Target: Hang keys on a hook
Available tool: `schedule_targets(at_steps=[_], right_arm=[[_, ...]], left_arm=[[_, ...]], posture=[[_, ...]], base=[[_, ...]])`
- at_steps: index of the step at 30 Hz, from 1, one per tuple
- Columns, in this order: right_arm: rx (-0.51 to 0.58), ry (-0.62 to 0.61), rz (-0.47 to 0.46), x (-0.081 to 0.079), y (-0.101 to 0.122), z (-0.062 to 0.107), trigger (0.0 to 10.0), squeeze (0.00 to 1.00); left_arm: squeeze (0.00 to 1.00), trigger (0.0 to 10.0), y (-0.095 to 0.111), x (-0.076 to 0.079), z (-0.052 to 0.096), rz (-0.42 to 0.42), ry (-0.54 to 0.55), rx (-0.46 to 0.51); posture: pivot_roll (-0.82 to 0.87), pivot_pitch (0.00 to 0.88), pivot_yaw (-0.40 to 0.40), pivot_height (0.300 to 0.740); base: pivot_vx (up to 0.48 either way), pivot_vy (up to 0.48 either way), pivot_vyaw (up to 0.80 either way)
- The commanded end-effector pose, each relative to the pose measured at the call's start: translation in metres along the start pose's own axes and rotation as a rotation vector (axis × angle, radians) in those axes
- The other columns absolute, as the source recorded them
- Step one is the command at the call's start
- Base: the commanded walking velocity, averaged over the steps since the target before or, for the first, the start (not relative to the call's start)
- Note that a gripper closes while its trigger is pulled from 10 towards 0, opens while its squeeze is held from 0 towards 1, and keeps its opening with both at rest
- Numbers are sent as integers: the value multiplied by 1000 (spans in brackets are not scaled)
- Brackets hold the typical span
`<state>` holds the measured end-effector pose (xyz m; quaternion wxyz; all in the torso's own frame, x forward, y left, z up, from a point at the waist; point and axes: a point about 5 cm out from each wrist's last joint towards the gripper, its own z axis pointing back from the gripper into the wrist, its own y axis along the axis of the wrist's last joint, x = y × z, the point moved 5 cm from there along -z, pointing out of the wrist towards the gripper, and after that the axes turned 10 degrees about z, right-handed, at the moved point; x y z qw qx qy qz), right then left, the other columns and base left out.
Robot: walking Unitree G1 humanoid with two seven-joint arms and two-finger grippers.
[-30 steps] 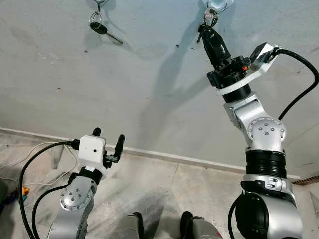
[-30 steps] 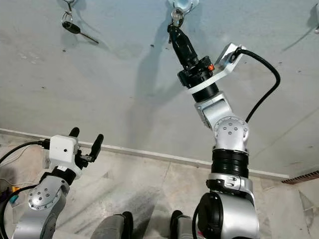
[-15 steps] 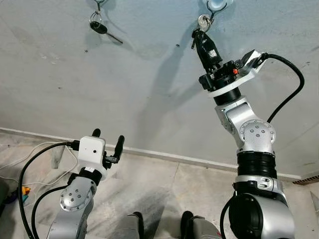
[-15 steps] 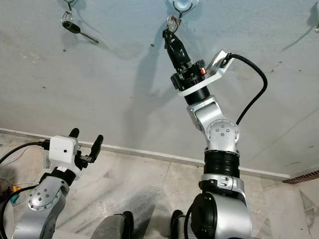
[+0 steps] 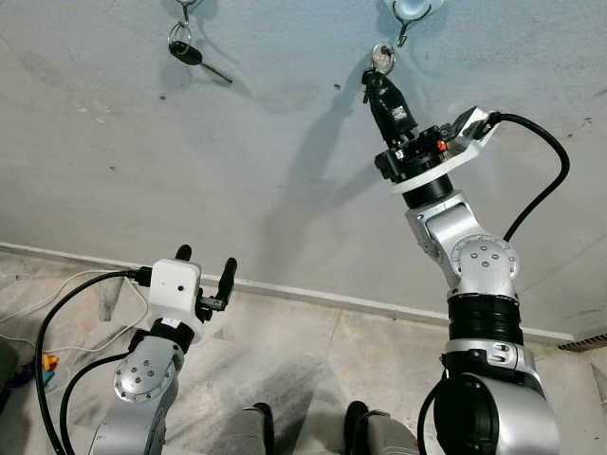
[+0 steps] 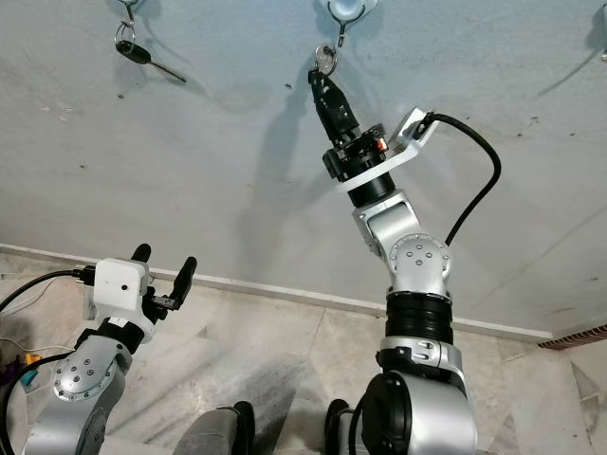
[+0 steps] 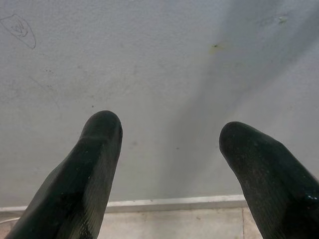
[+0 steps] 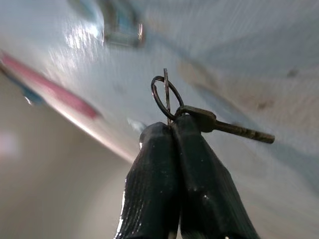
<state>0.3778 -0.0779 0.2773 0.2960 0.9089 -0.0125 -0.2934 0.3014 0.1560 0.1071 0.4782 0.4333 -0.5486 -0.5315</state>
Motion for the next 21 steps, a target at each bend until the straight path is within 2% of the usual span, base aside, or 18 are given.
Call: schedule_targets(at_steps=[1,2,3,5,8,11,12,13,15,16,18,21], right_arm=[[-57,11,80,-6,-7,-2,10000,0],[-89,10,127,-7,-11,-1,10000,0],[-144,-2,233,-7,-19,2,10000,0],[-170,-16,274,-6,-22,4,10000,0],[-205,-50,403,-4,-24,7,10000,0],[-224,-119,634,0,-19,7,10000,0],[-235,-159,760,3,-16,6,10000,0],[-238,-166,788,4,-16,6,10000,0],[-252,-186,918,5,-14,5,10000,0],[-256,-211,1033,6,-11,4,10000,0],[-263,-248,1142,10,-8,3,10000,0],[-231,-308,1237,14,0,3,10000,0]], left_arm=[[0,10000,-4,-1,4,-13,4,-18],[0,10000,-4,-2,4,-12,6,-18],[0,10000,-4,-2,4,-12,7,-17],[0,10000,-4,-2,4,-12,9,-16],[0,10000,-4,-2,3,-11,10,-15],[0,10000,-4,-2,2,-9,9,-13],[0,10000,-4,-1,2,-8,7,-13],[0,10000,-4,-1,2,-8,7,-13],[0,10000,-4,-1,2,-7,5,-12],[0,10000,-4,-1,0,-7,4,-12],[0,10000,-4,-1,-1,-7,2,-11],[0,10000,-3,0,-2,-6,0,-8]], posture=[[183,268,88,740],[182,267,88,740],[181,266,87,740],[181,265,86,740],[178,264,85,740],[171,263,88,740],[170,262,88,740],[170,262,88,740],[166,262,89,740],[161,260,90,740],[158,258,89,740],[158,255,87,740]], base=[[0,0,0],[0,0,0],[0,0,0],[0,0,0],[0,0,0],[0,0,0],[0,0,0],[0,0,0],[0,0,0],[0,0,0],[0,0,0],[0,0,0]])
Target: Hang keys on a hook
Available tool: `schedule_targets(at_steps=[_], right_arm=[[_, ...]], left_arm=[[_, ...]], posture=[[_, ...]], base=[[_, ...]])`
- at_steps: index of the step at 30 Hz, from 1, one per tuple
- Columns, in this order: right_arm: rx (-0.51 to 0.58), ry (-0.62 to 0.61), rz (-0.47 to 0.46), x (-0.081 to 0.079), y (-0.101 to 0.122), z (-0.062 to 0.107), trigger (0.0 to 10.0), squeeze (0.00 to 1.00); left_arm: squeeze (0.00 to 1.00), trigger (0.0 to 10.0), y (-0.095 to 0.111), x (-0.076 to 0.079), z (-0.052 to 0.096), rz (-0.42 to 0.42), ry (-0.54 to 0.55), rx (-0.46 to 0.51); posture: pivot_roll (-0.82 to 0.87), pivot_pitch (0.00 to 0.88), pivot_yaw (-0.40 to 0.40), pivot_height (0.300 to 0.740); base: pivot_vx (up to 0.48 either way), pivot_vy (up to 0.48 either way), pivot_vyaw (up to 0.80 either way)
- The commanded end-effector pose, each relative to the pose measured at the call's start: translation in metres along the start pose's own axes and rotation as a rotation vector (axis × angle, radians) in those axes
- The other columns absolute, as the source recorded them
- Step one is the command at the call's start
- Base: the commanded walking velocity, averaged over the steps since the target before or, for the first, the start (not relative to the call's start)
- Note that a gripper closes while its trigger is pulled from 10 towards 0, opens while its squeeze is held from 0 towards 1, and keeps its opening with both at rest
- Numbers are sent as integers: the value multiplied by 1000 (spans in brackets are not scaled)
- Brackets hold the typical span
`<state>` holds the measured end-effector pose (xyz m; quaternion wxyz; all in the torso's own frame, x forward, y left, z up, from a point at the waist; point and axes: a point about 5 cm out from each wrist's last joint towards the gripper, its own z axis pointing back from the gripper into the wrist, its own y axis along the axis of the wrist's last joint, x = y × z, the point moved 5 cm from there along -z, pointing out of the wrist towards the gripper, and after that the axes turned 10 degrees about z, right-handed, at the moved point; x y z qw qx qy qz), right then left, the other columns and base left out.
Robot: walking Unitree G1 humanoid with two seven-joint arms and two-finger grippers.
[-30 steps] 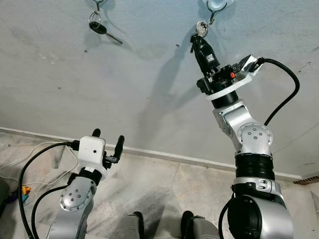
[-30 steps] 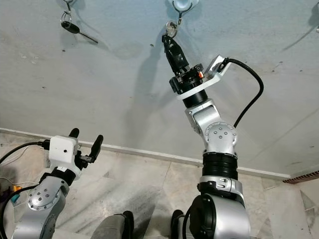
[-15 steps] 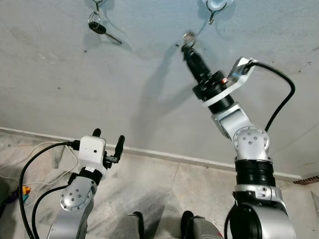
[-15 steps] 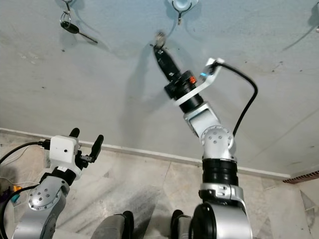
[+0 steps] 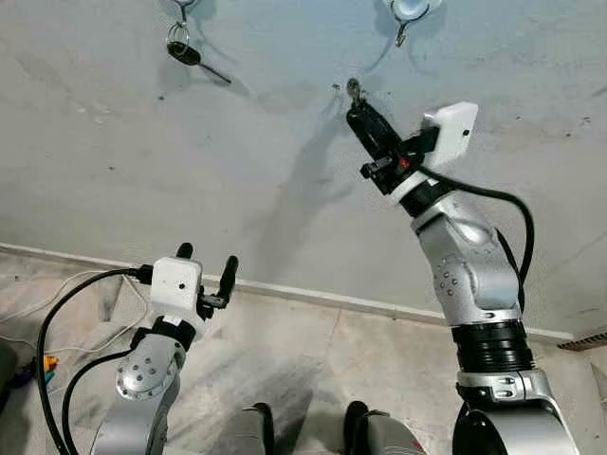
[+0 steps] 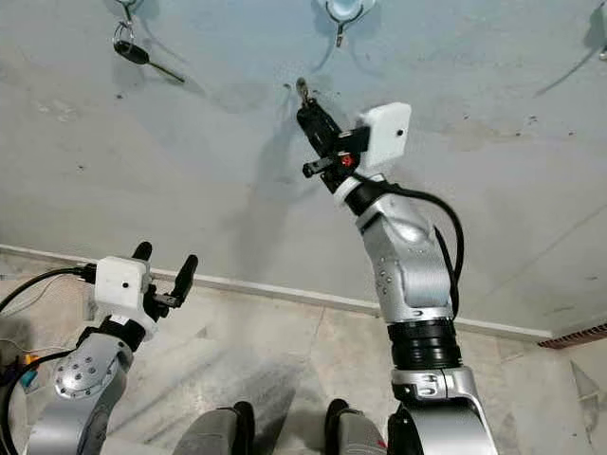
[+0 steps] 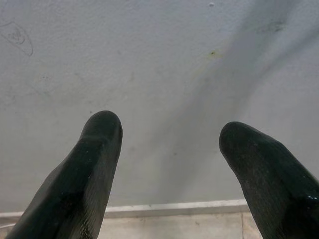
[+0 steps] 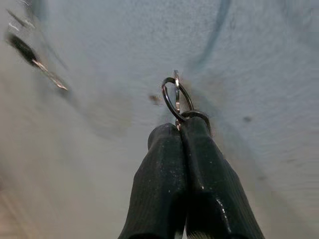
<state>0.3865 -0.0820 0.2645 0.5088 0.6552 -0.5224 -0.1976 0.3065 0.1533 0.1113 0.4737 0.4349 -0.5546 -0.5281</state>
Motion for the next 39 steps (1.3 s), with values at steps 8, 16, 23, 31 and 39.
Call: schedule_targets(at_steps=[8,16,23,31,39], right_arm=[[55,-140,226,13,12,-7,10000,0],[92,-333,420,39,28,-2,10000,0],[93,-233,208,12,12,6,10000,0],[49,-205,-36,-7,-1,27,10000,0],[33,-309,224,8,11,42,10000,0]], left_arm=[[0,10000,-7,-2,4,-5,12,-21],[0,10000,-8,-2,4,-5,16,-19],[0,10000,-7,-3,2,-7,16,-13],[0,10000,-6,-4,2,-8,14,-12],[0,10000,-8,-2,0,-4,3,-14]], posture=[[162,253,81,740],[164,250,76,740],[165,241,77,740],[159,237,81,740],[140,238,88,740]], base=[[0,0,0],[0,0,0],[0,0,0],[0,0,0],[0,0,0]])
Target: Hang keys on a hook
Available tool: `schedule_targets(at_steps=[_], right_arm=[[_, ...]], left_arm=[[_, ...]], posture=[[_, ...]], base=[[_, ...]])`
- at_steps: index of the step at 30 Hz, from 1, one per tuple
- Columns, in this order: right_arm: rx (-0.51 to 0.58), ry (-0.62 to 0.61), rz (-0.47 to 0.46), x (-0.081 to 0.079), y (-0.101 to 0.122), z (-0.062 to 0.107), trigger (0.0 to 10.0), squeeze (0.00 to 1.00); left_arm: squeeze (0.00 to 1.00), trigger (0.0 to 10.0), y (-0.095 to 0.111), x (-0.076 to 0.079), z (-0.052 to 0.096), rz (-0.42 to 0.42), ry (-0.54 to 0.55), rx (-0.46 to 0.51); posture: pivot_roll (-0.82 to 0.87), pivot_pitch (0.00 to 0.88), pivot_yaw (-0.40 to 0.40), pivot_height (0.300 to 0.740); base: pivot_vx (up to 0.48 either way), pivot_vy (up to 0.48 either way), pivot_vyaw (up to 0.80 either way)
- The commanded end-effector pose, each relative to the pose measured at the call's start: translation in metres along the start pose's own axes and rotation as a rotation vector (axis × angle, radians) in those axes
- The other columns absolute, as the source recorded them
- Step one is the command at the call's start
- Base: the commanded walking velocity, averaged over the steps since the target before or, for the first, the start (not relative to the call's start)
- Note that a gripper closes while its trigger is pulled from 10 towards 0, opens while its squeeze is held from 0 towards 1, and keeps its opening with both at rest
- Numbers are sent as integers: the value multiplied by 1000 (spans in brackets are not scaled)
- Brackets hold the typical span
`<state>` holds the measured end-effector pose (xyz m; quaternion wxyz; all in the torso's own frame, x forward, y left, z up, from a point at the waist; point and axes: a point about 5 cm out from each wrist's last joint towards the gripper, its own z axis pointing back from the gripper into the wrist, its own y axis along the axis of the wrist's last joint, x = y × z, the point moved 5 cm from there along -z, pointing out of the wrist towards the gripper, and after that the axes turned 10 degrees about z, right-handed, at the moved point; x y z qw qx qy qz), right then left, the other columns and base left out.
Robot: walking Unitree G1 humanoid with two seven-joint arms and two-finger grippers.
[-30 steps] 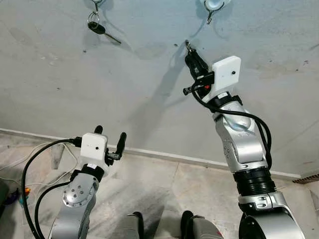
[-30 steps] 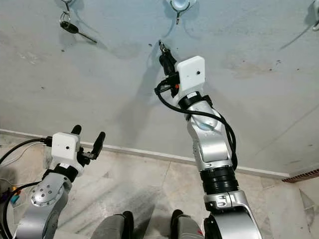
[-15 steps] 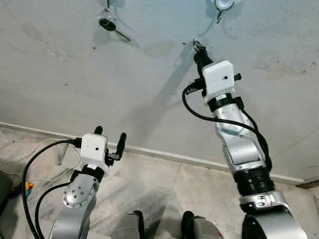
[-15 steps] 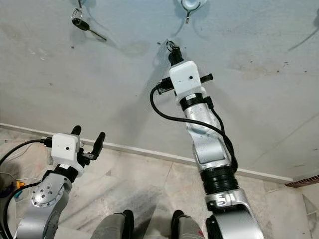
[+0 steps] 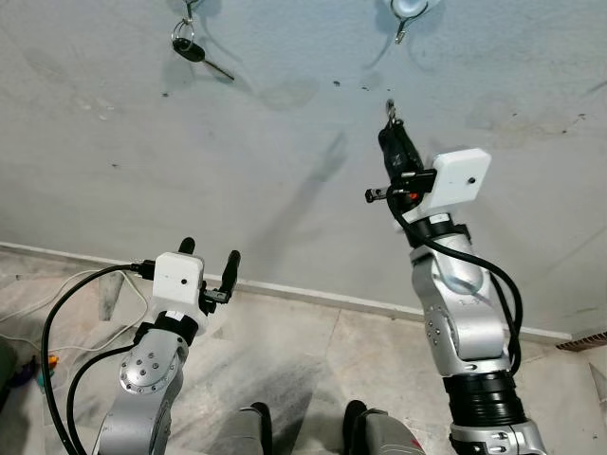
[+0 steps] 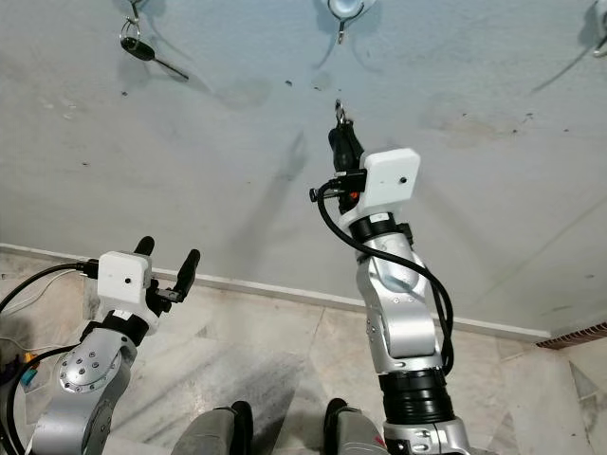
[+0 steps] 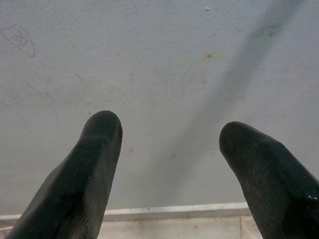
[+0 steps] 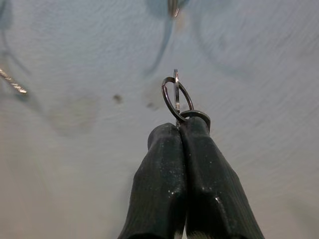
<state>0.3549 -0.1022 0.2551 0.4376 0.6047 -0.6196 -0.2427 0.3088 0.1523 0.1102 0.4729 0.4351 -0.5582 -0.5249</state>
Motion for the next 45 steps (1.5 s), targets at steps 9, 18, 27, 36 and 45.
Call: schedule_targets(at_steps=[9,18,27,36,45], right_arm=[[38,-110,347,8,7,-8,10000,0],[68,-191,464,10,10,-21,10000,0],[105,-271,494,15,19,-31,10000,0],[164,-329,517,17,35,-44,10000,0],[198,-346,496,11,44,-53,10000,0]], left_arm=[[0,10000,-5,-1,0,-8,-2,-17],[0,10000,-5,-3,2,-10,12,-14],[0,10000,-3,-6,3,-15,21,-10],[0,10000,-4,-6,4,-15,22,-11],[0,10000,-4,-6,6,-14,27,-13]], posture=[[144,234,90,740],[166,237,84,740],[177,236,85,740],[177,238,86,740],[183,244,80,740]], base=[[0,0,0],[0,0,0],[0,0,0],[0,0,0],[0,0,0]])
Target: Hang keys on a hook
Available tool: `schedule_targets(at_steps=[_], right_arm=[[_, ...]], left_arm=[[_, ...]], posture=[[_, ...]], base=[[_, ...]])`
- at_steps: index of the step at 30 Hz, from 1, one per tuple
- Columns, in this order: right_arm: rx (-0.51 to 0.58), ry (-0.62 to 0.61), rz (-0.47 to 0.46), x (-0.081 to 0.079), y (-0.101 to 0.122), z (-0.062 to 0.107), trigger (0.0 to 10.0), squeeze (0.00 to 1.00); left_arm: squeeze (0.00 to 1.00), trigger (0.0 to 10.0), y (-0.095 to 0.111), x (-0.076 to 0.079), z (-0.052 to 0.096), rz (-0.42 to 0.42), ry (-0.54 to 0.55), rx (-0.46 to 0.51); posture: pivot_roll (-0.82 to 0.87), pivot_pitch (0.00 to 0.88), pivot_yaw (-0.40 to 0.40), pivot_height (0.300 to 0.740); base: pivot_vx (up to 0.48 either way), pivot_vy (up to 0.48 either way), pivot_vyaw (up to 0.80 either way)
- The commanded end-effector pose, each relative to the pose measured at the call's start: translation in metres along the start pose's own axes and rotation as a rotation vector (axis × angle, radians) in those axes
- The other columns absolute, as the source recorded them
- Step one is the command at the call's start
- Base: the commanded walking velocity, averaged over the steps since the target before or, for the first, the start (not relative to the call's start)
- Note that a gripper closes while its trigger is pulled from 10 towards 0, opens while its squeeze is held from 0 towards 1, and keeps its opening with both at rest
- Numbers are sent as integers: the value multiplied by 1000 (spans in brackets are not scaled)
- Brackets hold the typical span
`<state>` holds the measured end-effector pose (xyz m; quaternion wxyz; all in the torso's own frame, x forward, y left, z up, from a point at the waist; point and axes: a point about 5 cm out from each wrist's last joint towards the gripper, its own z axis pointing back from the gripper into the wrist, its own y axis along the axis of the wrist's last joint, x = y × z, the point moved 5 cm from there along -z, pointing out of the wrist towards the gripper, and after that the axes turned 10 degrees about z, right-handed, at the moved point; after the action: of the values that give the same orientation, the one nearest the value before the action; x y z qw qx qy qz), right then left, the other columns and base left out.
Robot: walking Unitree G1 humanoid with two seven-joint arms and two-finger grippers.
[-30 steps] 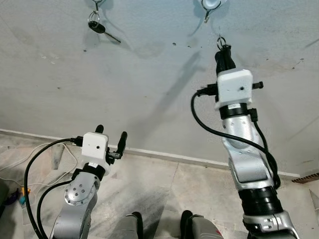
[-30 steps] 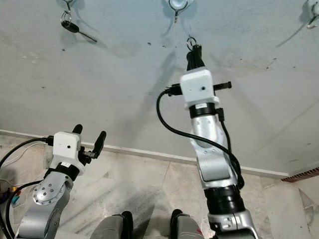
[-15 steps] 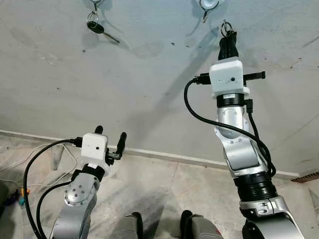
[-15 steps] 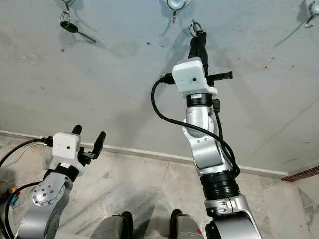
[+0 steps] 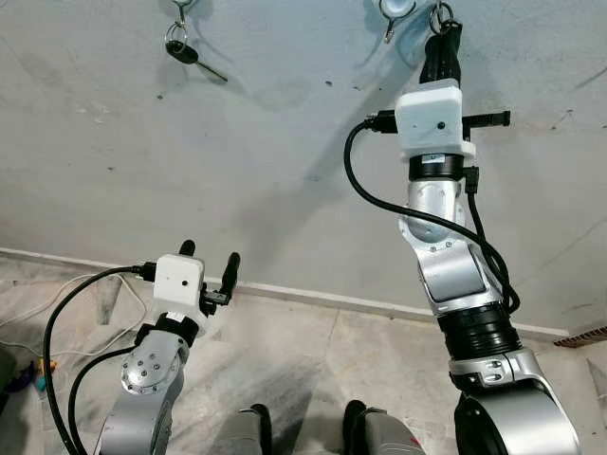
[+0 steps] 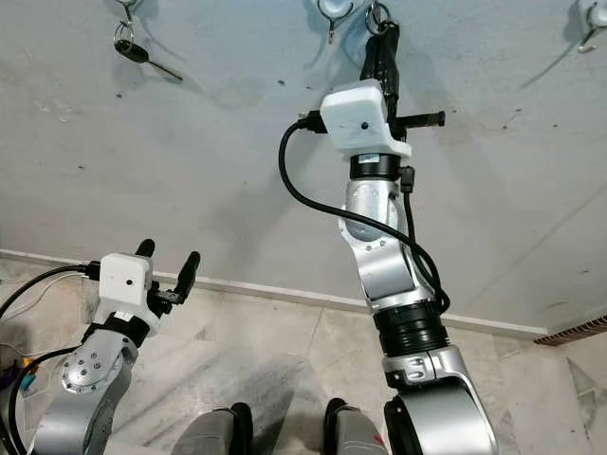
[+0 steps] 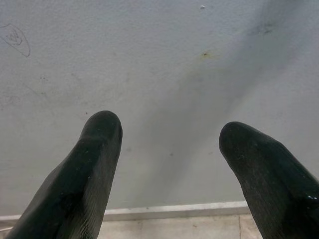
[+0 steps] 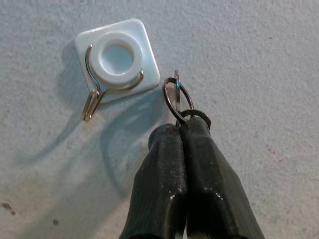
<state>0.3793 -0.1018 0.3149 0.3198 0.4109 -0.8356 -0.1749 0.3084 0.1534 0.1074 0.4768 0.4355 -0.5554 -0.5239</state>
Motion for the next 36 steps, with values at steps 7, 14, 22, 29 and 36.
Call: schedule_targets(at_steps=[7,14,22,29,36], right_arm=[[34,13,-52,-11,15,3,10000,0],[16,7,-46,-9,11,10,10000,0],[13,21,-60,-14,13,16,10000,0],[22,20,-80,-17,19,14,10000,0],[33,39,-104,-24,24,14,10000,0]], left_arm=[[0,10000,-2,-4,7,-13,23,-10],[0,10000,-4,-3,7,-12,20,-14],[0,10000,-3,-1,4,-13,8,-13],[0,10000,-4,-2,6,-14,7,-17],[0,10000,-5,-3,9,-14,19,-18]], posture=[[185,249,76,740],[175,246,80,740],[169,244,85,740],[178,250,81,740],[190,250,71,740]], base=[[0,0,0],[0,0,0],[0,0,0],[0,0,0],[0,0,0]])
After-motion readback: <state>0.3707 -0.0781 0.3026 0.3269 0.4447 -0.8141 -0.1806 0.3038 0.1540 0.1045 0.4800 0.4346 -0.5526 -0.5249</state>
